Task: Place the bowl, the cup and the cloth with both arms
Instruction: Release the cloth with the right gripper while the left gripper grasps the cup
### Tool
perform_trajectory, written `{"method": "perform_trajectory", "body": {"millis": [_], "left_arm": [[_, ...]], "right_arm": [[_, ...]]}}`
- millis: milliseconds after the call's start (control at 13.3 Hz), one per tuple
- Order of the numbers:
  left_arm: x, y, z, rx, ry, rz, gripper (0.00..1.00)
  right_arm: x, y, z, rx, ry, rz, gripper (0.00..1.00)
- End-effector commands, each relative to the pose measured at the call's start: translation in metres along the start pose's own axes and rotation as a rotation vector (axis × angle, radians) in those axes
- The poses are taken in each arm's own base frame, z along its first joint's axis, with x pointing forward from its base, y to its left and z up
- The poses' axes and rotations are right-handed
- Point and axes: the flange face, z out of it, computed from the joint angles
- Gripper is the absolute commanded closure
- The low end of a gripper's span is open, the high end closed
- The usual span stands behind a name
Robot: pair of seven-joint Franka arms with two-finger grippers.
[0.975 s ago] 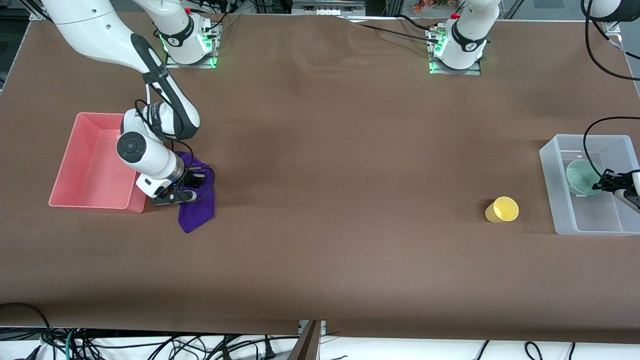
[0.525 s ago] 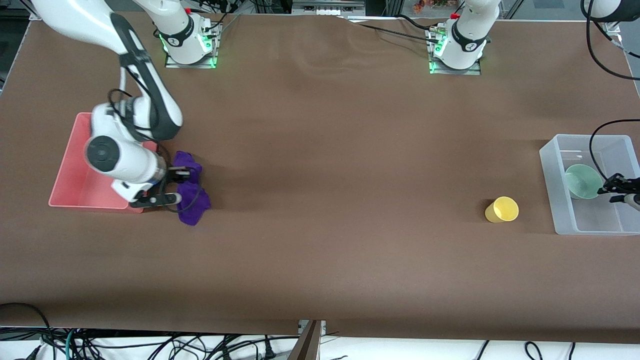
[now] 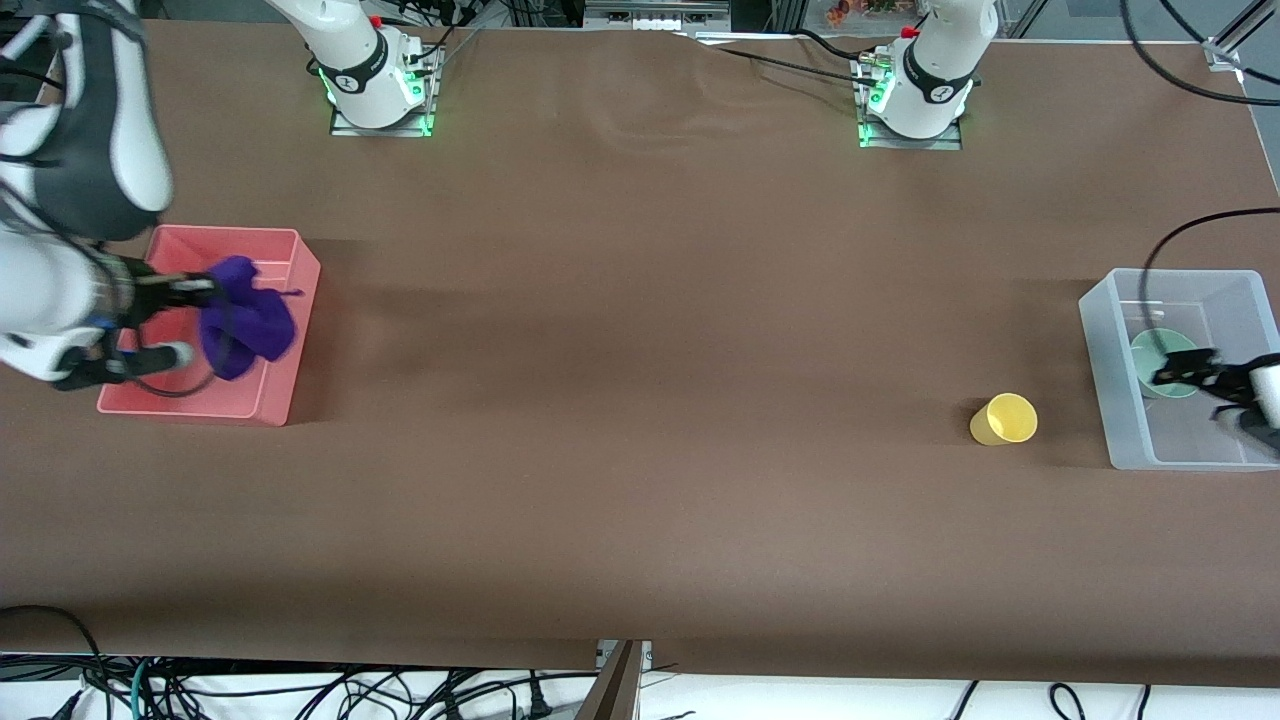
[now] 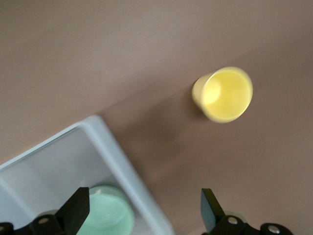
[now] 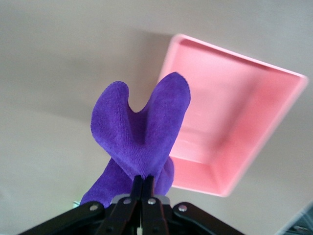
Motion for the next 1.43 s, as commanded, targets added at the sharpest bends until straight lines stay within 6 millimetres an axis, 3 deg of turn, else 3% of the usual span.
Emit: {"method": "perform_trajectory", "body": {"millis": [0,150,225,375,450,750,900,975,1050,1125,1200,1350], "left_arm": [[0.041,0.022,0.060,-0.001,-0.022,-0.050,0.00],[0.053,0.025,0.099,0.017,0.015,-0.039,0.03],[0.053,0.032,0.121,-0.009,0.016,-0.048,0.17],[0.054,0.035,0.143,-0.046,0.041,-0.069,0.74],[0.054,0.034,0.146,-0.051,0.039,-0.069,0.98],[0.053,0.032,0.136,-0.046,0.045,-0.069,1.00],[0.046,0.035,0.107,-0.042,0.038,-0.067,1.00],[0.039,0.037,0.087,-0.036,0.022,-0.064,1.00],[0.029,0.035,0.070,-0.039,-0.002,-0.065,1.00],[0.017,0.036,0.053,-0.048,-0.028,-0.047,1.00],[-0.001,0.029,0.036,-0.038,-0.056,-0.027,1.00],[-0.039,0.003,0.008,0.029,-0.113,0.045,1.00]], "right_arm": [[-0.016,0.046,0.014,-0.020,-0.052,-0.049,1.00],[-0.026,0.080,0.044,-0.009,-0.072,-0.049,1.00],[-0.026,0.087,0.062,-0.002,-0.079,-0.050,1.00],[-0.022,0.085,0.099,0.020,-0.096,-0.043,1.00],[-0.020,0.085,0.117,0.026,-0.095,-0.044,1.00],[-0.011,0.080,0.197,0.012,-0.037,-0.024,1.00],[-0.013,0.077,0.219,0.047,-0.014,-0.005,1.00],[-0.012,0.079,0.220,0.046,-0.011,-0.002,0.73],[-0.013,0.079,0.214,0.044,-0.004,-0.001,0.14],[-0.015,0.083,0.194,0.036,0.027,0.004,0.00],[-0.020,0.085,0.163,0.044,0.064,0.014,0.00],[-0.030,0.081,0.068,0.088,0.130,0.013,0.00]]}}
